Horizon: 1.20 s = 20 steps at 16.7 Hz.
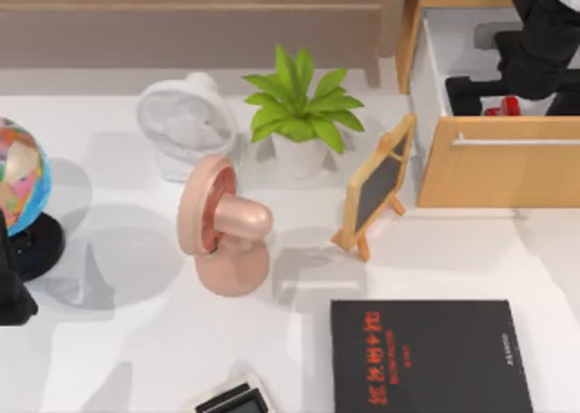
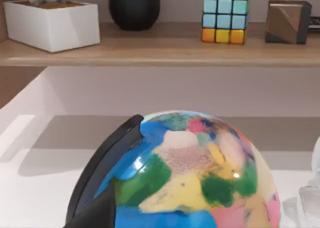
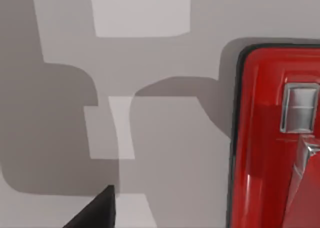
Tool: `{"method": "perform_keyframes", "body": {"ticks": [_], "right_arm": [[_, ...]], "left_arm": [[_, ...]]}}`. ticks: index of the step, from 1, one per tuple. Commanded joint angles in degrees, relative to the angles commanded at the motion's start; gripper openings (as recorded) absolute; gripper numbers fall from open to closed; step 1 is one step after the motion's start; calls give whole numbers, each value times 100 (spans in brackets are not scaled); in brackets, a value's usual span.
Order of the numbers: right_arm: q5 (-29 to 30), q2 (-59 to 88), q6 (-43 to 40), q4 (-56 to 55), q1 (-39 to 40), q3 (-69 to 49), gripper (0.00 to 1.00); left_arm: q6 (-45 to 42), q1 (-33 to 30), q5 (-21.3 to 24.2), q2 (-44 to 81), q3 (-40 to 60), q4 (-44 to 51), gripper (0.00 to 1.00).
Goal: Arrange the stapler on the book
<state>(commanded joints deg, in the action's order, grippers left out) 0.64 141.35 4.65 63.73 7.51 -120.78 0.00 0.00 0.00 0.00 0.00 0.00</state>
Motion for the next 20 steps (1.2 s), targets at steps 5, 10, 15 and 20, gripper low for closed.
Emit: {"method": "perform_keyframes", "body": {"ticks": [5,10,15,20], "right_arm": [[0,0,0,0,0,0,70],[0,0,0,0,0,0,32],[0,0,0,0,0,0,0],[0,0,0,0,0,0,0]], "left_arm": [[0,0,0,0,0,0,100],[0,0,0,0,0,0,100],[0,0,0,0,0,0,100],[0,0,0,0,0,0,100]]}}
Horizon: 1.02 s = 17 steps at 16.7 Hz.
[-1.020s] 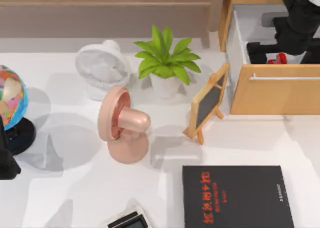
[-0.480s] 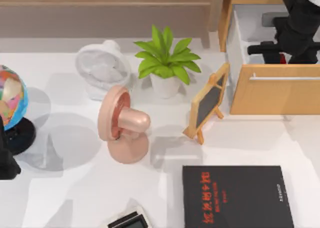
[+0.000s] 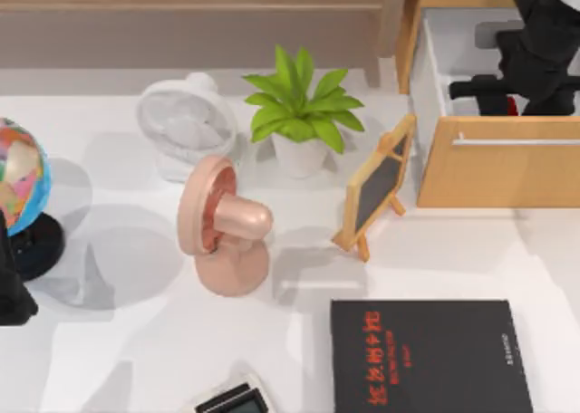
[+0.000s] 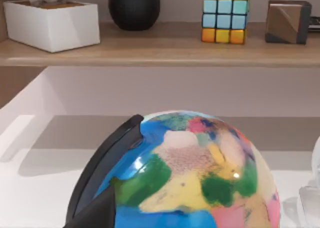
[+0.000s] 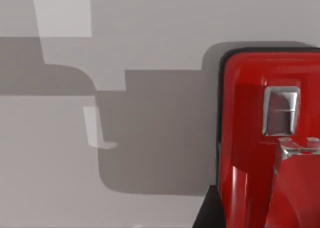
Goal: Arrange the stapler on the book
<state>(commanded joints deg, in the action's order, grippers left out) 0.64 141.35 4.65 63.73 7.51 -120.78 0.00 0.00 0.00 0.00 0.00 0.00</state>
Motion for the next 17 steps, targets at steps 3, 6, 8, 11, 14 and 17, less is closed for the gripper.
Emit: {"method": "perform_keyframes", "body": {"ticks": [3,6,8,11,14,17], "right_arm": [[-2,-13,7,2,20,0,0],[51,-161,33,39,32,36,0],[153,-451,113,70,53,209,0],[341,-1114,359,-12,113,543,0],[493,-1953,756,-276,321,883,0],[580,-2799,1255,-554,697,1367,0]], "left_arm": [[0,0,0,0,0,0,100],[0,0,0,0,0,0,100],[0,0,0,0,0,0,100],[0,0,0,0,0,0,100],[0,0,0,0,0,0,100],[0,0,0,0,0,0,100]]}}
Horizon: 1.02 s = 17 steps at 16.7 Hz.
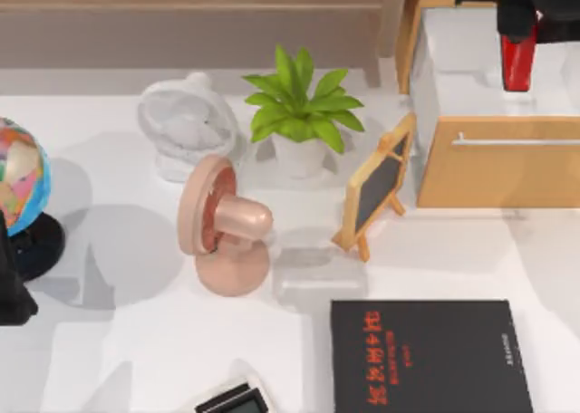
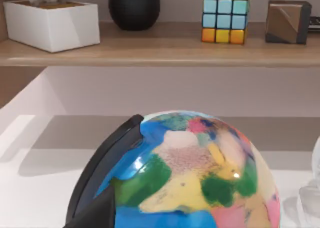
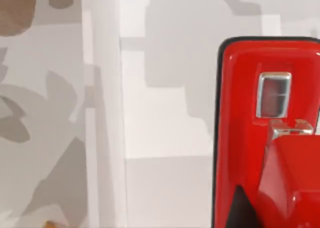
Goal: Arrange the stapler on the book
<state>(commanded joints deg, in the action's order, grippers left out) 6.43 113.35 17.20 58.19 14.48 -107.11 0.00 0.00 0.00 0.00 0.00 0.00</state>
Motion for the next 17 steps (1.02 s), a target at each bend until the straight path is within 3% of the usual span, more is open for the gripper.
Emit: {"method": "perform_keyframes", "body": {"ticks": [8,17], "right_arm": [[-77,-1594,1500,-361,1542,2219,0],[-287,-2038,2700,-456,2879,4413,0]], "left_arm": [[0,0,0,0,0,0,100],[0,0,0,0,0,0,100]]}}
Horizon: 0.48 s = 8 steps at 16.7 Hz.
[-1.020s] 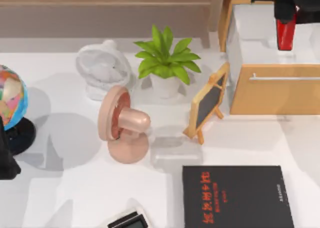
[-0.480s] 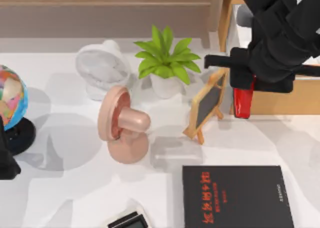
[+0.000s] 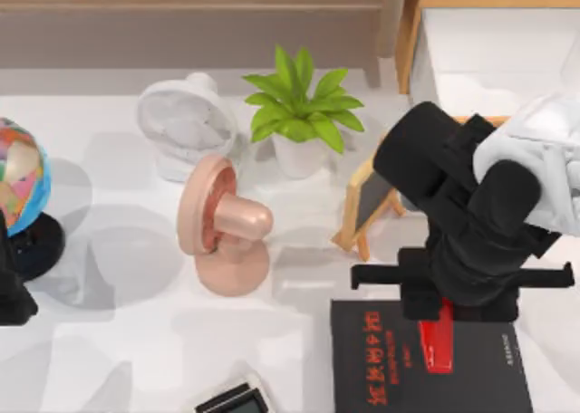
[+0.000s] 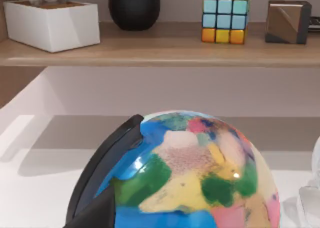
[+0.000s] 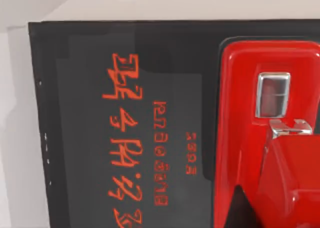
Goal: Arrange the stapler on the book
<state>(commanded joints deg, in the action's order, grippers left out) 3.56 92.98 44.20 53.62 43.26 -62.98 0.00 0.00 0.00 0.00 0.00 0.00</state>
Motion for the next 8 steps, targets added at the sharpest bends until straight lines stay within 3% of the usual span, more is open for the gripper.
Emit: {"method": "perform_keyframes", "body": {"ticks": [8], "right_arm": [[-18,28,81,-23,59,154,0]], "left_arm": [[0,0,0,0,0,0,100]]}}
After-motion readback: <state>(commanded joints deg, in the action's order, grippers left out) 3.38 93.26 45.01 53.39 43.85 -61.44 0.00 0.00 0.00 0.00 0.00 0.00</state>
